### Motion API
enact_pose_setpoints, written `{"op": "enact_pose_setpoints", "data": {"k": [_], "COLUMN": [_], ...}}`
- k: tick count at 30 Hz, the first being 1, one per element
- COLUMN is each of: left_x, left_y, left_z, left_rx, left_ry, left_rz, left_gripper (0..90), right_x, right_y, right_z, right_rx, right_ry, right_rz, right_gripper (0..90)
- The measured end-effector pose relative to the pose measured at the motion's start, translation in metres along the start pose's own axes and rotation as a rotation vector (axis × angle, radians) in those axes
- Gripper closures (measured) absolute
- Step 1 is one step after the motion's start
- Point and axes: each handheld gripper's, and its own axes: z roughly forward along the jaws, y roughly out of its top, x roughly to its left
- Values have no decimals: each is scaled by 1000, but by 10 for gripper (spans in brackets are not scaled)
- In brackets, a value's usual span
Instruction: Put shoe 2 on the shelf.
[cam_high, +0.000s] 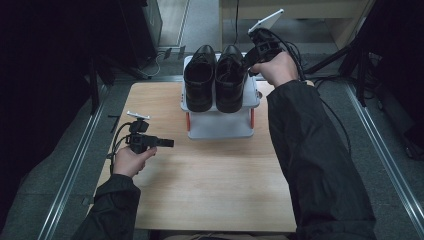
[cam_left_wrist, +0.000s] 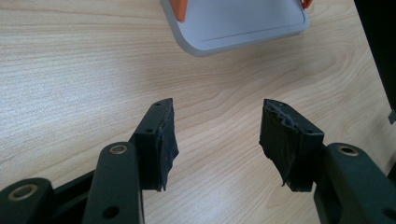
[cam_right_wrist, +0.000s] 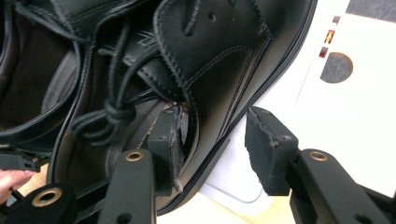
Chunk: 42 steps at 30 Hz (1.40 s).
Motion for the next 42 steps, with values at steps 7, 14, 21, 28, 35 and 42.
{"op": "enact_pose_setpoints", "data": {"k": [7,14,21,28,35,42], "left_x": [1,1,3,3,4,4], "left_y": [0,0,0,0,0,-1], "left_z": [-1,-1,-2,-1,0,1], "left_rx": [3,-1,6,1,9,5], "left_ry": [3,4,10,14,28,31], "left_rz": [-2,-7,1,-5,5,10], "left_gripper": [451,451,451,450,451,449], "right_x": [-1,-11,-27,-49,-65,-78], "right_y": [-4,-13,-33,-58,-86,-112], "right_z": [-18,-29,-24,-13,2,16], "right_rx": [-38,-53,-86,-112,-123,-134], "right_ry": [7,-10,13,44,58,77], "right_rz": [-34,-70,-150,-149,-161,-161], "right_gripper": [587,592,558,558,549,548]}}
